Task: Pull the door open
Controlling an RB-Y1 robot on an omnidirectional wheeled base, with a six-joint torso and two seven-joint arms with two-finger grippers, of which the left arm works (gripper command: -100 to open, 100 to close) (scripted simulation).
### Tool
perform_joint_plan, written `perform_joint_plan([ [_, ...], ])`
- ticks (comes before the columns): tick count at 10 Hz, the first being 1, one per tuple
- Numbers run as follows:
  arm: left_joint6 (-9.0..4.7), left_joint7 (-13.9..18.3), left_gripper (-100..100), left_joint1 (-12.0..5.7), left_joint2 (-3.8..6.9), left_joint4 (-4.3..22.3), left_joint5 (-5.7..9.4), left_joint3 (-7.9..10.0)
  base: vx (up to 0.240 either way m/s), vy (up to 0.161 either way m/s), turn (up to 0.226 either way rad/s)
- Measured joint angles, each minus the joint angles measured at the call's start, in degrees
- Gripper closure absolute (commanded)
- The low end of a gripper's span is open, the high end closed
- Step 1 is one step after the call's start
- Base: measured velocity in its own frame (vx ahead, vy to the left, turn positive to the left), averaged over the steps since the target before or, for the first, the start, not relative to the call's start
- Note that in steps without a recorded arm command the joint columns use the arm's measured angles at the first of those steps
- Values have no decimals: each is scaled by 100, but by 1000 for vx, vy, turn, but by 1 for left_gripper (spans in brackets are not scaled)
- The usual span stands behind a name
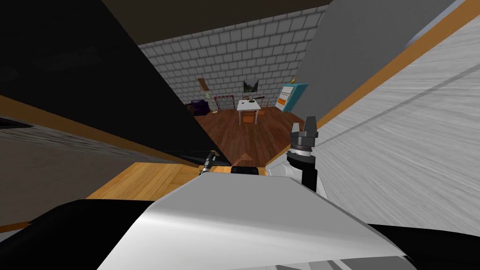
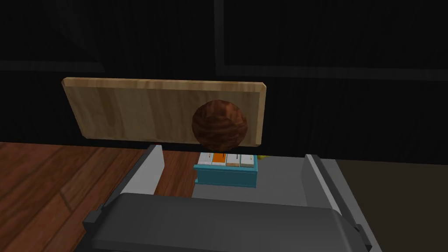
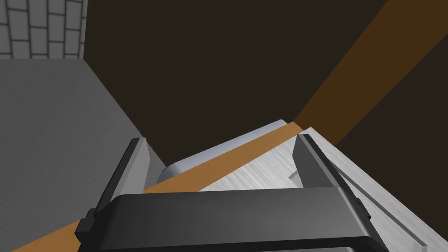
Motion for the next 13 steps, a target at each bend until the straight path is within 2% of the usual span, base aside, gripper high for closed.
perform_joint_plan([
  [1,-5,-16,-100,-42,12,85,37,49,92,7,-13],
  [2,-7,-22,100,-48,12,93,41,54,-19,0,31],
  [8,14,-18,100,-32,7,101,29,46,-15,0,-9],
  [13,100,562,100,-33,40,96,181,-38,-30,13,-44],
])
